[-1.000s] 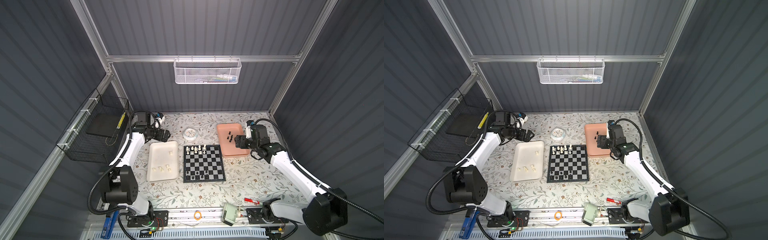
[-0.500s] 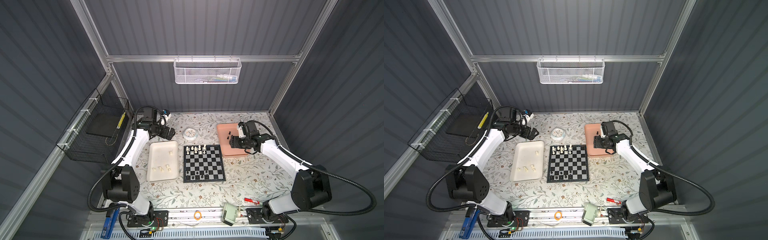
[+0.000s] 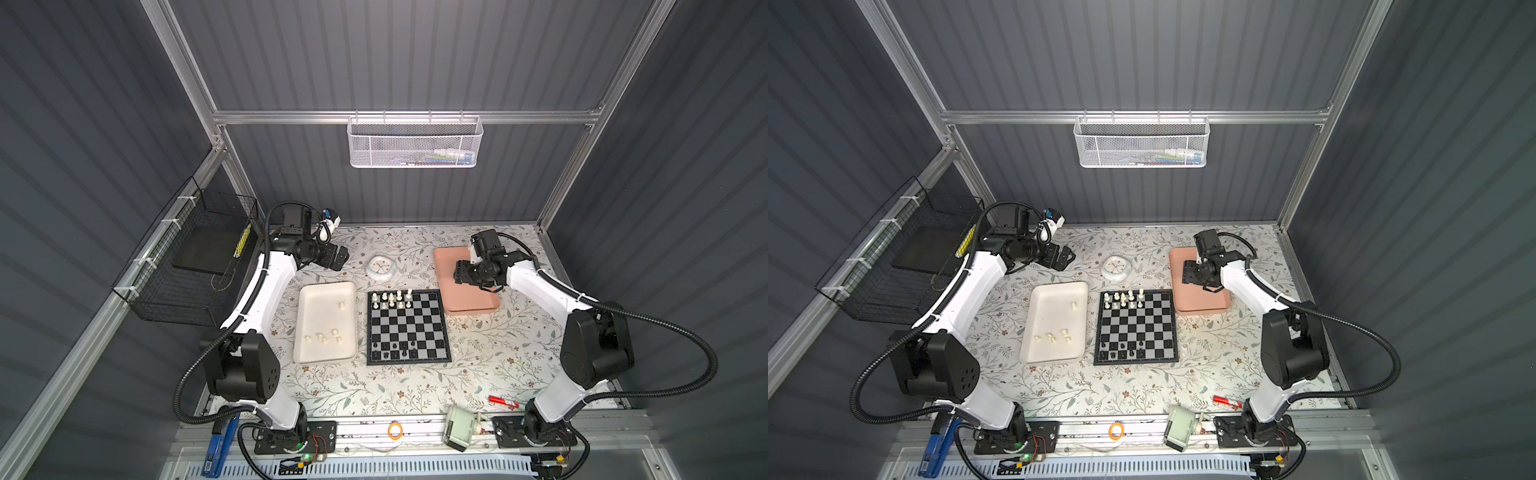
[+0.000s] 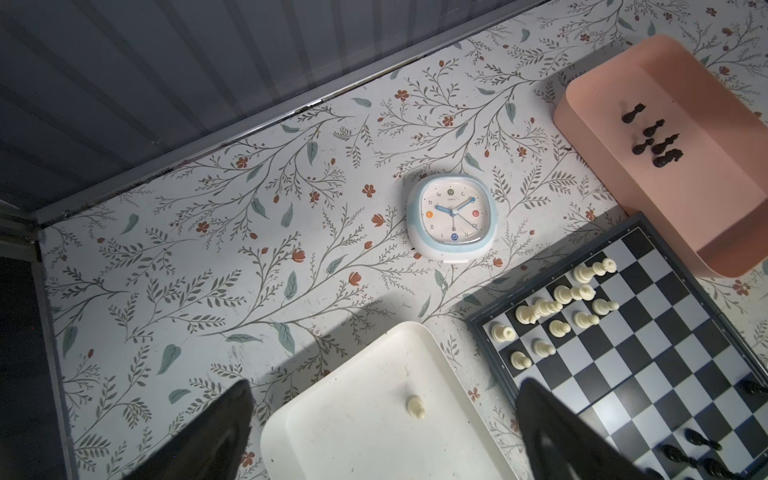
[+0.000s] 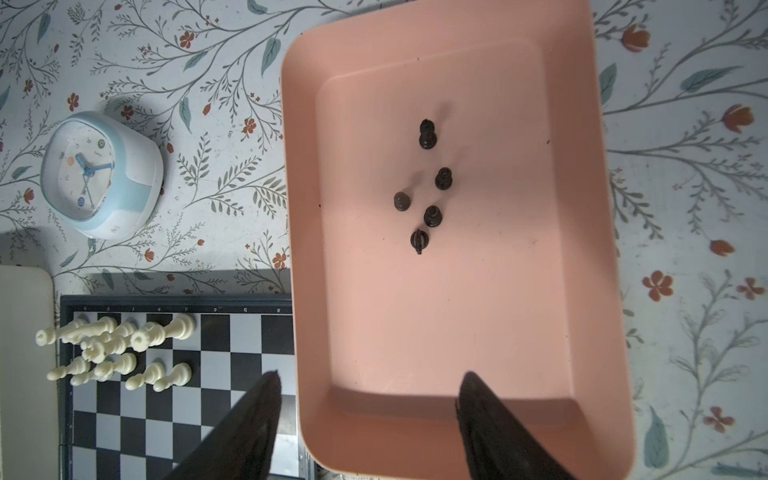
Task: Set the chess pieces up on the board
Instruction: 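Lower the open right gripper onto a black pawn in the pink tray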
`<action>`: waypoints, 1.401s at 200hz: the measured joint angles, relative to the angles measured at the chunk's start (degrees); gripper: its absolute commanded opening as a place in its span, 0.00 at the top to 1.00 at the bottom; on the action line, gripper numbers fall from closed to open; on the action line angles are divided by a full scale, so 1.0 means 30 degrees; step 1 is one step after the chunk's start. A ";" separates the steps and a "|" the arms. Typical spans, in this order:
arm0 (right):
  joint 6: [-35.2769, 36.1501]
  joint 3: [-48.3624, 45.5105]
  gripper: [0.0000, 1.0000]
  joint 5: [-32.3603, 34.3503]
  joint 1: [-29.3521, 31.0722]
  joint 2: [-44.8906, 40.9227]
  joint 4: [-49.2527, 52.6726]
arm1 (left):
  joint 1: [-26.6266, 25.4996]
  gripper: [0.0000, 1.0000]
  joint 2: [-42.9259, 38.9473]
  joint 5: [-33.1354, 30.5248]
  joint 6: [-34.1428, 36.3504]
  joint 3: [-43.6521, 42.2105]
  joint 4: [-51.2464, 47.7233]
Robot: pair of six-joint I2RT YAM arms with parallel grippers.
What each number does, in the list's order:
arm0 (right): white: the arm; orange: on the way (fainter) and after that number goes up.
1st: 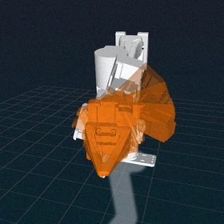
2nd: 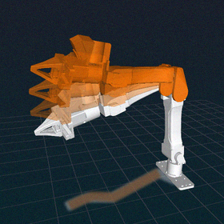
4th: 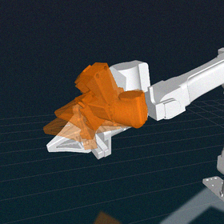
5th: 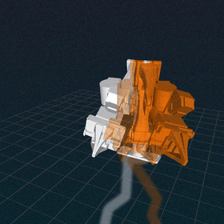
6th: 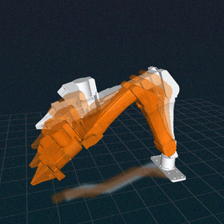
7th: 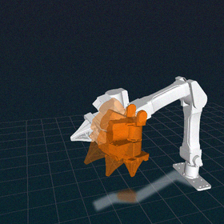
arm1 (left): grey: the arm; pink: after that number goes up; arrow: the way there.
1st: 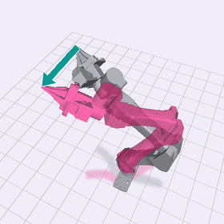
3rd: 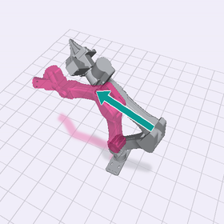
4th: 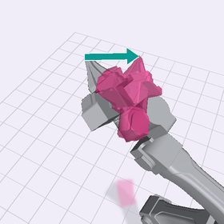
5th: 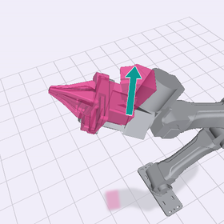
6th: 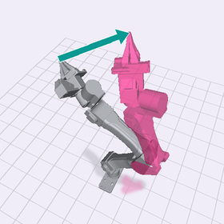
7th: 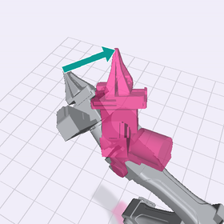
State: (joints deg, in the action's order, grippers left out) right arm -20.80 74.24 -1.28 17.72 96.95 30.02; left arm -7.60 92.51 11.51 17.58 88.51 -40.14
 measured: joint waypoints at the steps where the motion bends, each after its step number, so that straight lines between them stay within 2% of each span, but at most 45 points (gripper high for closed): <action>1: 0.0000 0.0000 0.30 0.0000 0.0000 0.0000 0.0007 | 0.0007 0.01 0.0000 -0.0007 0.0000 0.0000 -0.0007; 48: 0.0000 0.0007 0.30 0.0095 -0.0175 0.0015 0.0015 | 0.0007 0.00 -0.0007 -0.0058 -0.0007 -0.0240 -0.0109; 120: 0.0007 0.0306 0.36 0.0146 -0.0911 0.0124 0.0095 | 0.0007 0.00 -0.0087 -0.0641 -0.0699 -0.0423 -0.0109; 204: 0.0517 0.2586 0.50 -0.0197 -0.1188 0.2630 0.0080 | 0.0007 0.00 -0.1195 -0.0903 -0.1078 -0.0423 -0.0299; 280: 0.1224 0.4976 0.50 -0.0357 -0.2164 0.4830 0.0510 | 0.0007 0.01 -0.1239 -0.0648 -0.1253 -0.0423 -0.0503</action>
State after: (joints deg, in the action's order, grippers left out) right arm -17.12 89.17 -2.35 11.22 111.44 31.55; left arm -7.57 88.79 9.56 13.82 87.24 -41.65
